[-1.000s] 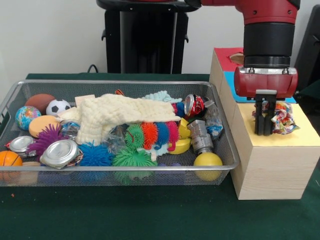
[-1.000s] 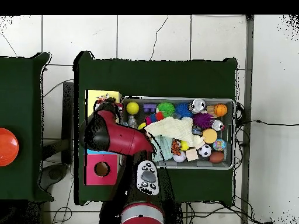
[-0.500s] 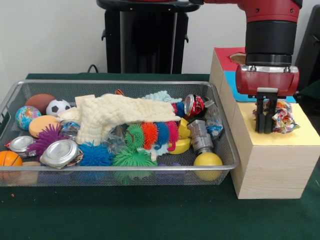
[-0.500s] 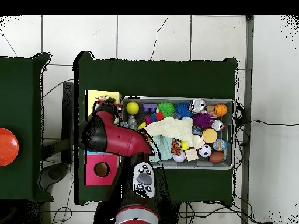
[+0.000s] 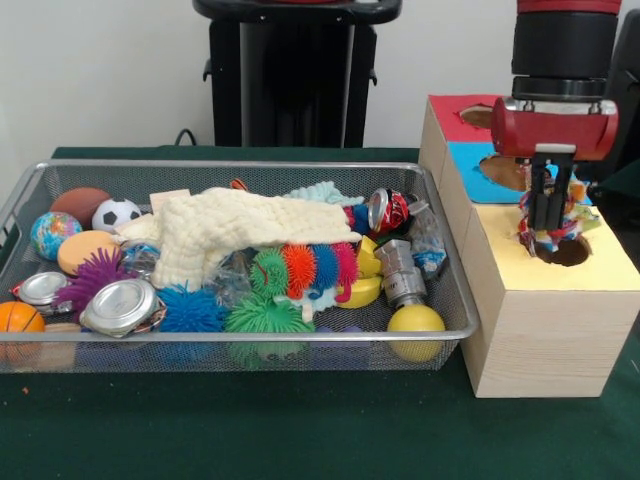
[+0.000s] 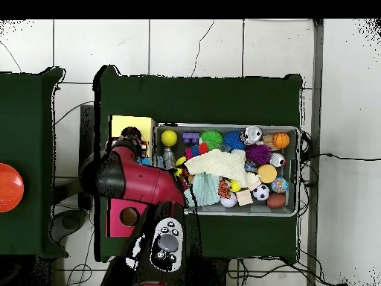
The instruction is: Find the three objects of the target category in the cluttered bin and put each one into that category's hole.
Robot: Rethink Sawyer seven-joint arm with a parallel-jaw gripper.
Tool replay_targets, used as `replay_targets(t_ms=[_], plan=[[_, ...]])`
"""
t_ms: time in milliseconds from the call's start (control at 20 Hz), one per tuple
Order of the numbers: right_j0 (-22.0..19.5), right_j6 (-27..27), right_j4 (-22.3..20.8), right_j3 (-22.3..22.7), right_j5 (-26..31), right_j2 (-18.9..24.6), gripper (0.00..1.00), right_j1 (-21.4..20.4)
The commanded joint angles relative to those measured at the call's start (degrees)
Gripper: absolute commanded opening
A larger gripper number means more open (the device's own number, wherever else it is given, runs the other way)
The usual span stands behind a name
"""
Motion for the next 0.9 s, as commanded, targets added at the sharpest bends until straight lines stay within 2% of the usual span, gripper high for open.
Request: replay_targets(t_ms=[50, 600, 900], plan=[[-0.1, 12.9, 1.8, -1.1, 8.1, -1.3, 0.00, -0.6], [-0.7, 12.3, 1.7, -2.4, 5.7, 0.4, 0.00, -1.0], [1.8, 13.6, 2.2, -6.0, 12.4, -3.1, 0.00, -1.7]])
